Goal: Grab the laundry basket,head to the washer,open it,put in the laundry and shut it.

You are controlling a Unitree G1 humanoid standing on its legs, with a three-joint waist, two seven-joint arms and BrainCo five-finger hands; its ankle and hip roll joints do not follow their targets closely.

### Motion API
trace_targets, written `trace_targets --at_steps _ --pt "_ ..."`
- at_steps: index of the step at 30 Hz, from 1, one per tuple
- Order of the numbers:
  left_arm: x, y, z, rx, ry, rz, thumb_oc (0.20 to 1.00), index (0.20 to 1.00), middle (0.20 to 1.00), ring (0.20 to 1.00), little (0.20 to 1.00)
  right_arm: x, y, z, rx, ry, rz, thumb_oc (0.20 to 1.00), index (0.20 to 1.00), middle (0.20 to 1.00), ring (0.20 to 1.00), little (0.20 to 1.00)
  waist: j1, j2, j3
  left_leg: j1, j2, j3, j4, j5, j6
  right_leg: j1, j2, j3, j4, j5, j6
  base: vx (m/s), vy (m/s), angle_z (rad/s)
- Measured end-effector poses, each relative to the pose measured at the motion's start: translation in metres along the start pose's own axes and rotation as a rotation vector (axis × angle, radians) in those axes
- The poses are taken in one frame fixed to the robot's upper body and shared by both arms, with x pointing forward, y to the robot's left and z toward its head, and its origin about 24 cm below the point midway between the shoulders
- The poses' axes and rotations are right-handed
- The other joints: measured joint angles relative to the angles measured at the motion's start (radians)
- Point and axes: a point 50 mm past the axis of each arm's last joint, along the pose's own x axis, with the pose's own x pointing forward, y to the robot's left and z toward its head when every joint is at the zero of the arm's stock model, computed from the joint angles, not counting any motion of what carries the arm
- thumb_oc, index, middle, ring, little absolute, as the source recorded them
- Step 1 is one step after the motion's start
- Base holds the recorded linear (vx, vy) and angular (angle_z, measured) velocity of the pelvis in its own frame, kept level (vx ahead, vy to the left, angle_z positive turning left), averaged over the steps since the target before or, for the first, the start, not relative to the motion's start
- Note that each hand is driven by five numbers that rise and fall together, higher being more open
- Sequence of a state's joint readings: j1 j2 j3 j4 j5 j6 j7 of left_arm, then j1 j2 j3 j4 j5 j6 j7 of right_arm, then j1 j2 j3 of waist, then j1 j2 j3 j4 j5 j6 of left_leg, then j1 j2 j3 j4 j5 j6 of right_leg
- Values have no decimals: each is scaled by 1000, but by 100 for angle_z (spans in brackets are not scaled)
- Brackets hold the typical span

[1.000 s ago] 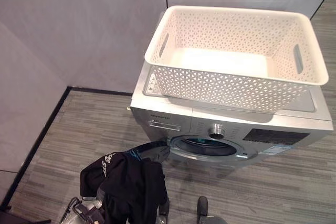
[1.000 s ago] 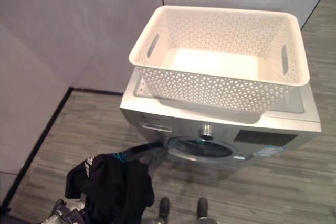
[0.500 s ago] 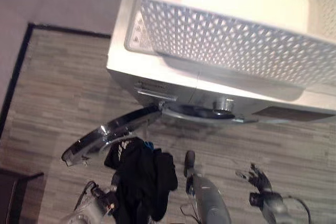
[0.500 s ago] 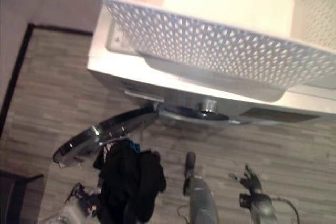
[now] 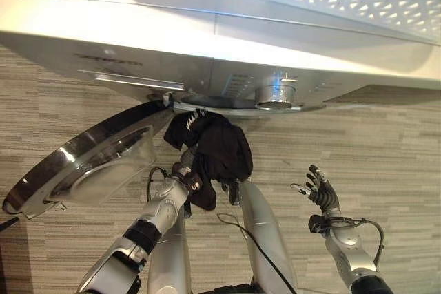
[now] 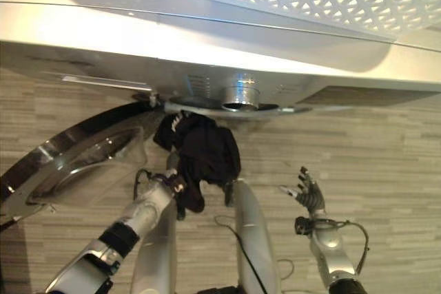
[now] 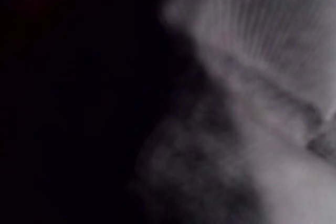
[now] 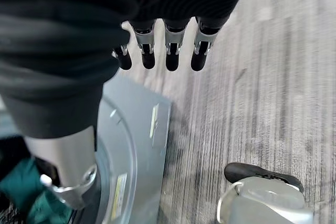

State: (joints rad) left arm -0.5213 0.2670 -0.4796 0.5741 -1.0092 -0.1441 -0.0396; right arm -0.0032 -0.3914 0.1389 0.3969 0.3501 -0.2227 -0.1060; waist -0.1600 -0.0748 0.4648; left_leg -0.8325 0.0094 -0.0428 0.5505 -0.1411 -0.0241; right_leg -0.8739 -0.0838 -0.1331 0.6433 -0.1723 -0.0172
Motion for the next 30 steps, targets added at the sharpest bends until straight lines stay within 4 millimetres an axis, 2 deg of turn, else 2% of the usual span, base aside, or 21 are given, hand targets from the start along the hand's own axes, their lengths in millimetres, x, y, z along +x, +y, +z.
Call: trace_targets --at_steps 4,7,9,11,14,16,17,19,20,21,24,26,30 --pt "22 -26 19 -59 -100 6 200 200 200 200 200 4 17 17 9 -72 66 1000 1000 1000 1000 1000 -15 -25 16 -73 3 8 20 -1 1 -73 9 18 -4 14 5 5 21 -12" --pt "30 -25 38 -72 -156 37 200 200 200 200 200 9 19 25 36 -105 68 1000 1000 1000 1000 1000 -27 -43 25 -89 13 33 27 -6 7 -91 17 34 -10 27 9 13 13 -20" --pt "37 -24 50 -150 -207 90 200 200 200 200 200 10 20 29 36 -120 75 1000 1000 1000 1000 1000 -34 -44 24 -105 14 39 32 -10 12 -105 21 42 -20 32 15 17 22 -12" --pt "46 -35 82 -237 -314 109 200 200 200 200 200 15 27 37 32 -146 101 1000 1000 1000 1000 1000 -46 -45 24 -154 17 48 46 -10 13 -151 24 52 -20 44 21 18 10 -13" --pt "52 -46 115 -294 -409 99 200 200 200 200 200 20 33 46 32 -176 121 1000 1000 1000 1000 1000 -53 -46 24 -189 23 54 62 -12 16 -181 34 66 -25 63 24 19 5 -16" --pt "53 -43 133 -343 -468 138 200 200 200 200 200 19 38 52 45 -202 140 1000 1000 1000 1000 1000 -69 -49 22 -199 29 56 69 -16 20 -183 40 68 -37 70 28 26 -22 -17" --pt "56 -38 160 -421 -526 196 200 200 200 200 200 17 44 60 49 -234 167 1000 1000 1000 1000 1000 -82 -69 9 -224 39 65 83 -20 21 -208 51 78 -45 81 31 30 -20 -26" --pt "57 -43 197 -451 -586 217 200 200 200 200 200 17 47 66 52 -264 180 1000 1000 1000 1000 1000 -100 -98 -10 -268 54 81 101 -22 23 -248 64 91 -44 96 30 27 -15 -28" --pt "58 -49 210 -466 -604 212 200 200 200 200 200 17 48 67 52 -270 182 1000 1000 1000 1000 1000 -106 -103 -13 -288 60 81 115 -24 25 -264 70 91 -44 102 31 30 -7 -24" --pt "54 -53 233 -484 -658 204 200 200 200 200 200 18 48 66 48 -267 184 1000 1000 1000 1000 1000 -119 -109 -18 -316 66 80 139 -32 24 -286 78 94 -38 105 33 33 -5 -23" --pt "42 -49 269 -492 -749 208 200 200 200 200 200 16 53 70 44 -284 211 1000 1000 1000 1000 1000 -128 -119 -26 -374 98 79 223 -71 18 -331 106 97 2 103 32 40 7 -31" --pt "34 -50 287 -495 -798 199 200 200 200 200 200 16 53 70 36 -284 216 1000 1000 1000 1000 1000 -125 -119 -30 -420 114 77 284 -92 18 -373 122 100 42 96 30 47 17 -24" --pt "29 -45 294 -502 -835 207 200 200 200 200 200 13 58 75 31 -304 245 1000 1000 1000 1000 1000 -118 -119 -46 -491 128 72 375 -131 17 -447 131 100 126 61 30 32 13 -13"
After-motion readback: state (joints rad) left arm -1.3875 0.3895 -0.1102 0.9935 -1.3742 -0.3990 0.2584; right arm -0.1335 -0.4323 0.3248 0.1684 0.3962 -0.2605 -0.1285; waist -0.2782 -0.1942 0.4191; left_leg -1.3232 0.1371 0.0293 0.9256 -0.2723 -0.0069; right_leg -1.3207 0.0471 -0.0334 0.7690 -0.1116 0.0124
